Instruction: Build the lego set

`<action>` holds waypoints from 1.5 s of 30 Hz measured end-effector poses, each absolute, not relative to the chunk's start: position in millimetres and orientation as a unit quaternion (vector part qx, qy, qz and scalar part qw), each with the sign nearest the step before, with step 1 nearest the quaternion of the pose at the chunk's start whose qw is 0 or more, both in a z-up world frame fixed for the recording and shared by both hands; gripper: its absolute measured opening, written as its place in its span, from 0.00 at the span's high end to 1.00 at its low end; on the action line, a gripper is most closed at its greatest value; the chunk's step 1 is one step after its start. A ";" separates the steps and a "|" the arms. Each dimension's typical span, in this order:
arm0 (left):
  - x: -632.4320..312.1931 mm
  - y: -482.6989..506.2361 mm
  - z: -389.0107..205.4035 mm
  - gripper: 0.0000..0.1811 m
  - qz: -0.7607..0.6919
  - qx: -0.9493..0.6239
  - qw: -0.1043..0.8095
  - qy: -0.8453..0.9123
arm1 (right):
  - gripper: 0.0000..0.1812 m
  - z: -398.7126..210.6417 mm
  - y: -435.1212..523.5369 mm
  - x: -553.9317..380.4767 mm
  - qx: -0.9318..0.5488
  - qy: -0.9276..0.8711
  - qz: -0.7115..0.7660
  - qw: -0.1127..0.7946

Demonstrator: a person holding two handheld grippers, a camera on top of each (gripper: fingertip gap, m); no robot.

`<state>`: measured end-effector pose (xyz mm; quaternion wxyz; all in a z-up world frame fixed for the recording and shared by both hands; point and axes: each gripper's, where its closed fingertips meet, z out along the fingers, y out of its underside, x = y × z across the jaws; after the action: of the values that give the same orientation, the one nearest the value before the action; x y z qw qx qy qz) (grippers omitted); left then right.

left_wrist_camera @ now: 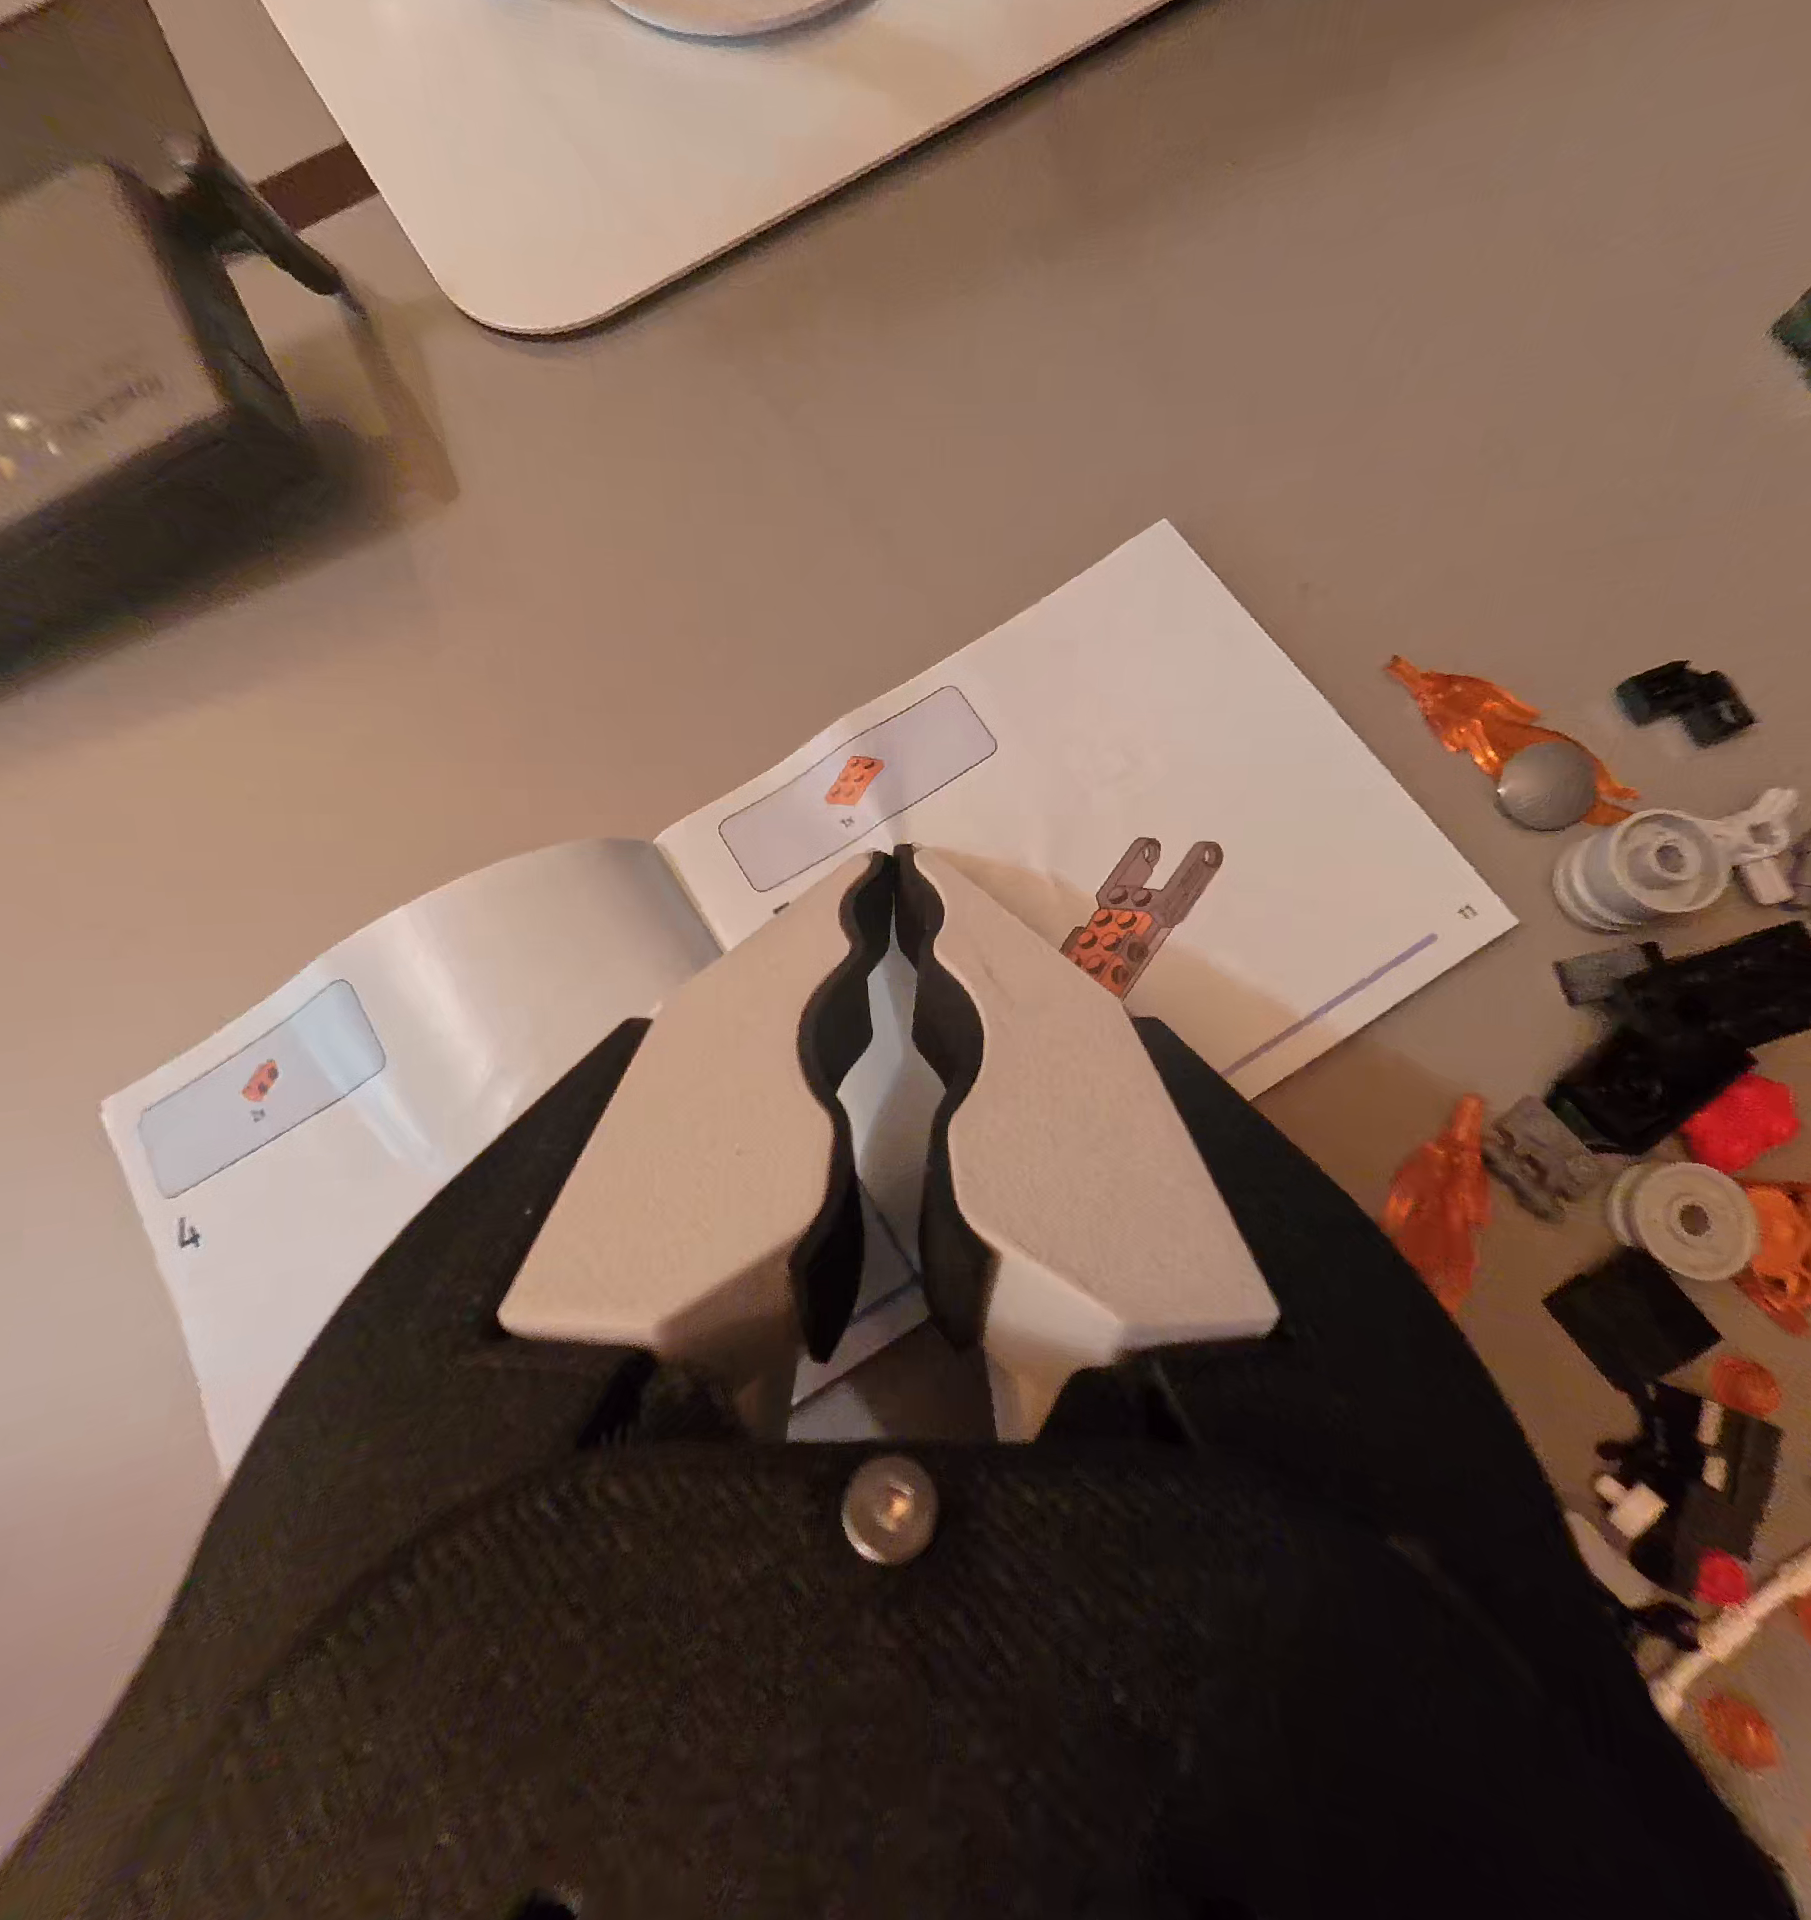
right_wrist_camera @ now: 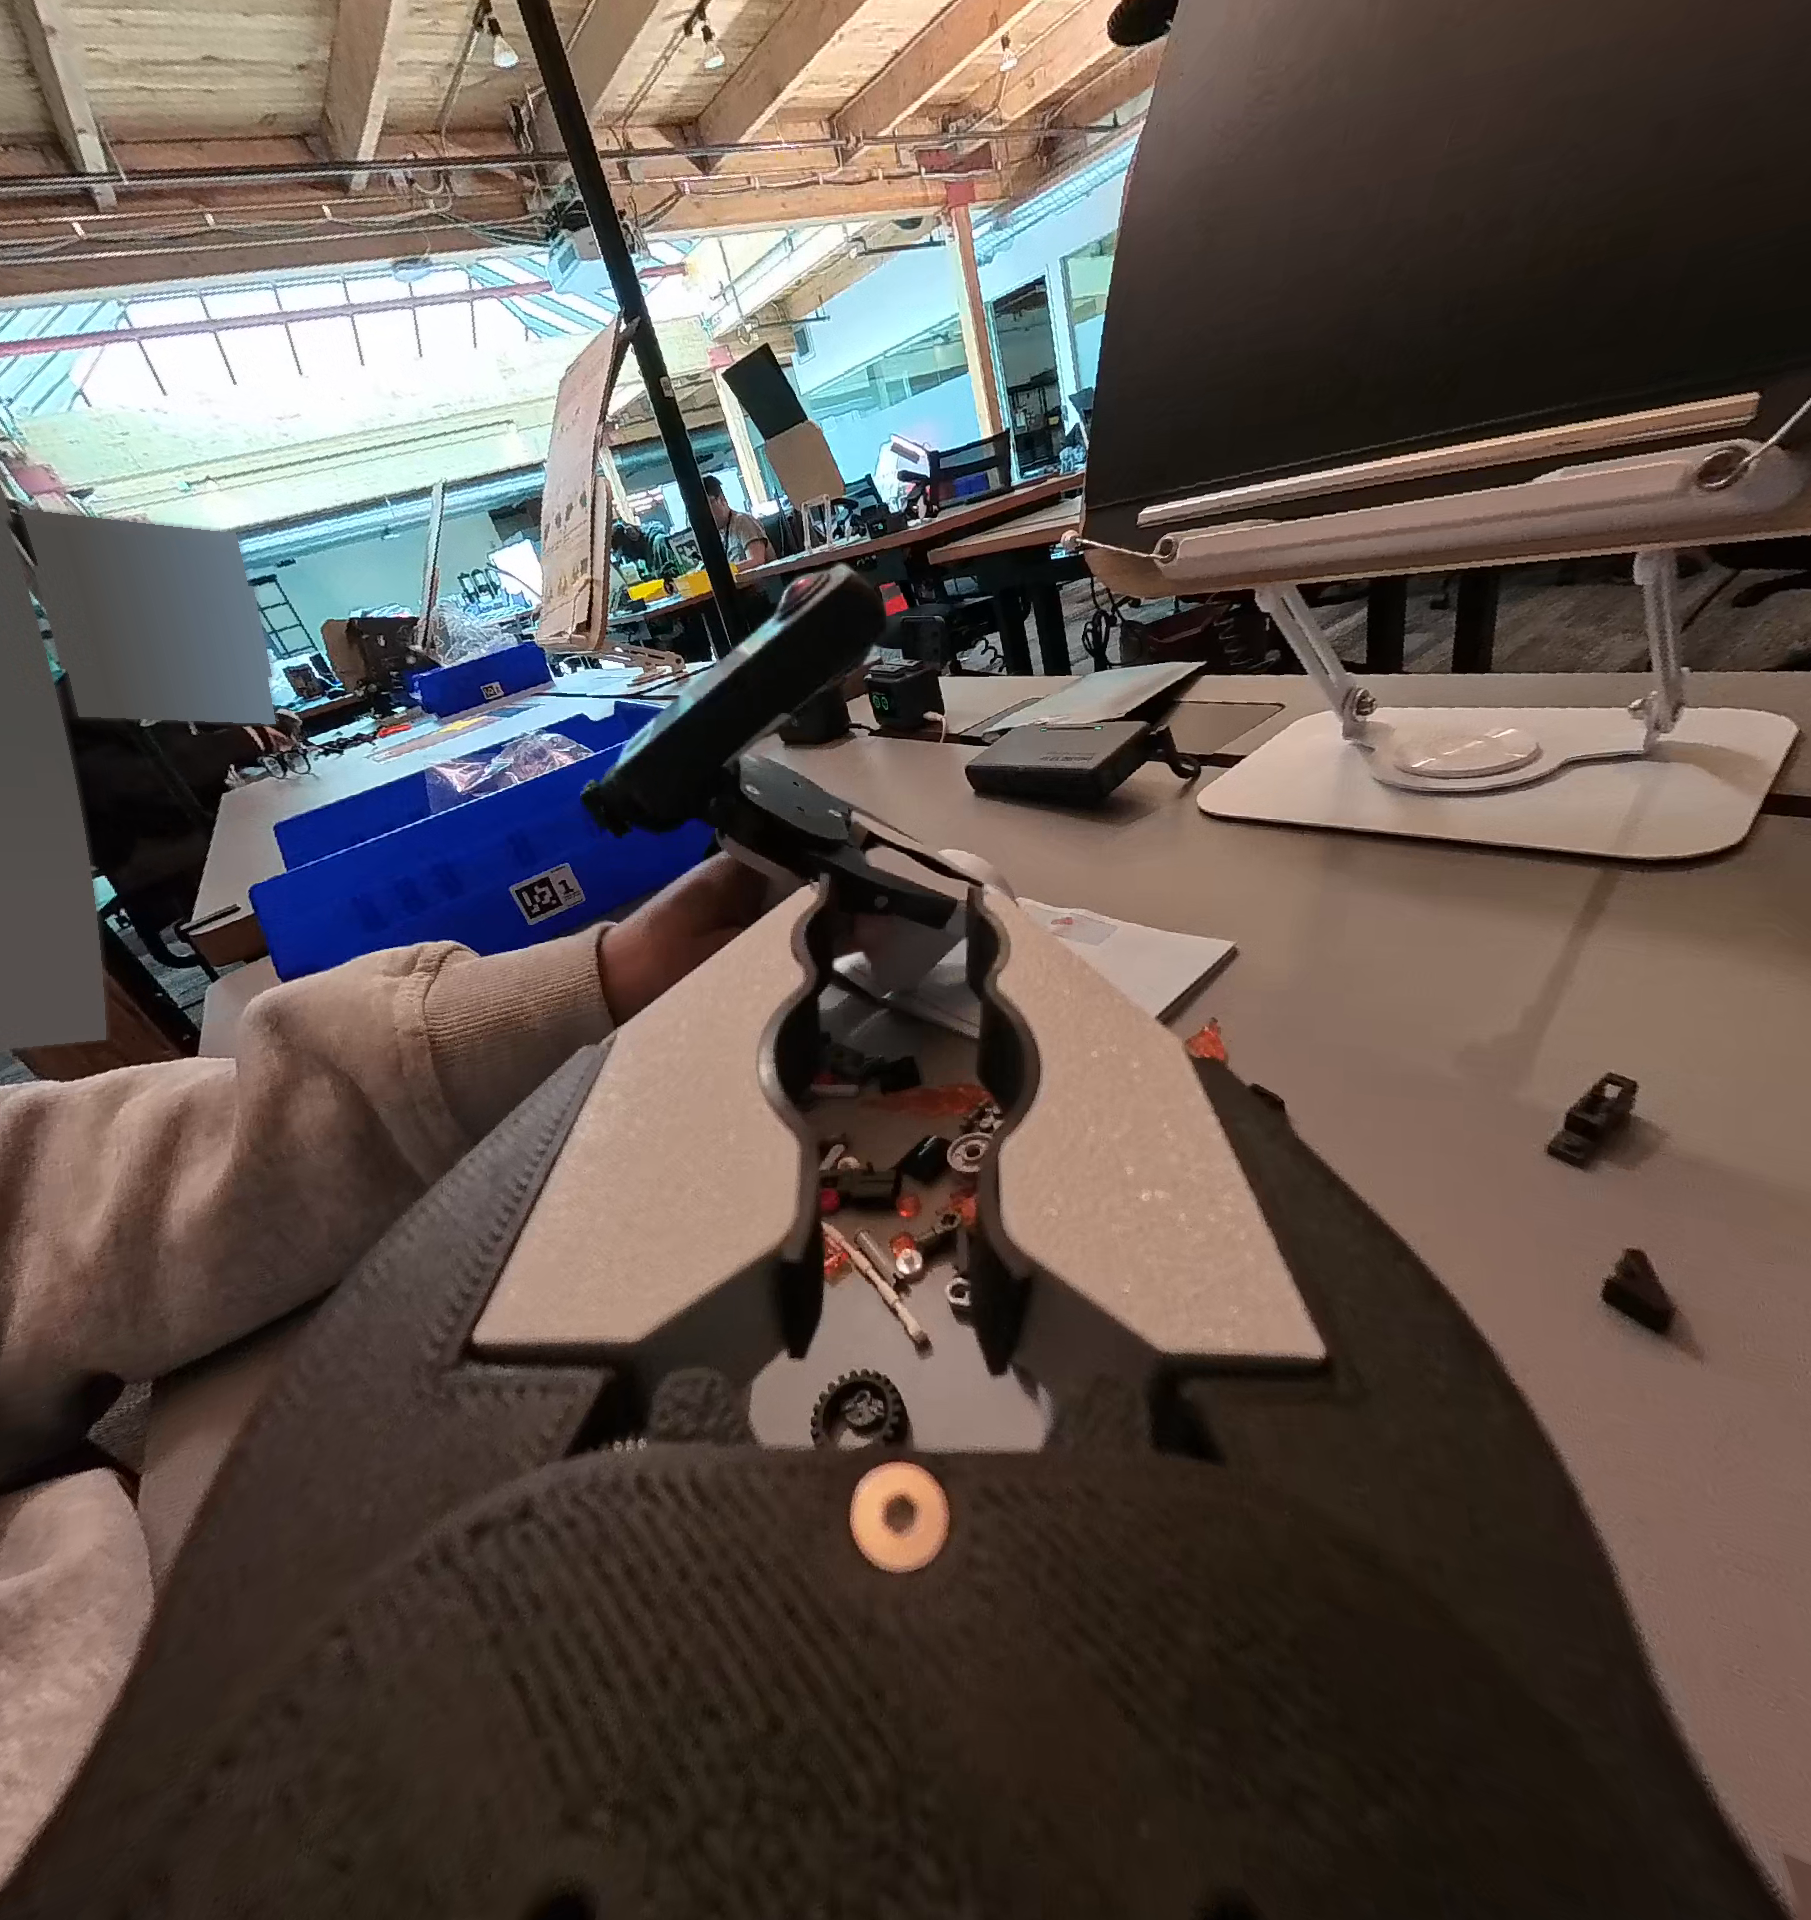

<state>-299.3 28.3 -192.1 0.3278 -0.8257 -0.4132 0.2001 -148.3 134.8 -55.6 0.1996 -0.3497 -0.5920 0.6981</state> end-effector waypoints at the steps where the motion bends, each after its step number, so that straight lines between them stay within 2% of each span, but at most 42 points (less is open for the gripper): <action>1: -298.0 28.7 -191.5 0.99 0.188 -0.824 0.337 -0.416 | 0.87 -55.6 135.1 -148.4 -0.350 -0.592 0.698 0.200; 9: -297.1 28.2 -170.9 0.99 0.174 -0.798 0.399 -0.417 | 0.88 -55.8 134.6 -148.2 -0.350 -0.592 0.699 0.196; 10: -297.6 29.3 -170.1 0.95 0.180 -0.795 0.402 -0.418 | 0.87 -55.9 134.5 -148.2 -0.350 -0.592 0.699 0.196; 12: -292.1 41.0 -173.2 0.63 0.173 -0.805 0.403 -0.401 | 0.87 -56.3 134.3 -148.4 -0.351 -0.592 0.699 0.195; 13: -288.7 48.0 -176.3 0.52 0.168 -0.811 0.399 -0.393 | 0.87 -56.5 134.3 -148.5 -0.351 -0.592 0.699 0.195; 15: -285.6 54.5 -183.3 0.37 0.178 -0.826 0.371 -0.386 | 0.87 -56.9 134.3 -148.7 -0.351 -0.593 0.698 0.194; 16: -285.9 54.3 -187.3 0.33 0.189 -0.832 0.353 -0.384 | 0.87 -57.0 134.4 -148.8 -0.352 -0.593 0.698 0.194; 23: -288.3 50.1 -198.2 0.37 0.168 -0.831 0.329 -0.415 | 0.87 -57.1 133.7 -148.4 -0.352 -0.592 0.700 0.188; 25: -293.1 43.7 -196.2 0.48 0.178 -0.823 0.329 -0.428 | 0.87 -56.9 133.7 -148.1 -0.352 -0.592 0.701 0.187; 28: -303.3 27.8 -193.5 0.70 0.193 -0.811 0.329 -0.444 | 0.87 -56.1 134.1 -147.5 -0.352 -0.590 0.703 0.186; 32: -305.1 23.8 -190.9 0.84 0.198 -0.807 0.334 -0.446 | 0.87 -56.1 134.3 -146.9 -0.352 -0.589 0.704 0.184; 34: -306.3 23.0 -185.7 0.97 0.198 -0.798 0.351 -0.449 | 0.87 -56.5 134.1 -146.7 -0.352 -0.590 0.702 0.185; 41: -303.9 24.6 -162.6 1.00 0.016 -0.702 0.495 -0.511 | 0.87 -58.4 133.4 -146.5 -0.353 -0.594 0.698 0.185; 45: -306.4 14.8 -158.1 0.99 -0.050 -0.657 0.532 -0.532 | 0.87 -59.8 132.0 -146.1 -0.353 -0.598 0.695 0.184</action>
<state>-306.4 14.8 -158.1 0.5316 -0.6574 -0.5317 -0.0502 -146.1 132.0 -59.8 0.1843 -0.3527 -0.5983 0.6954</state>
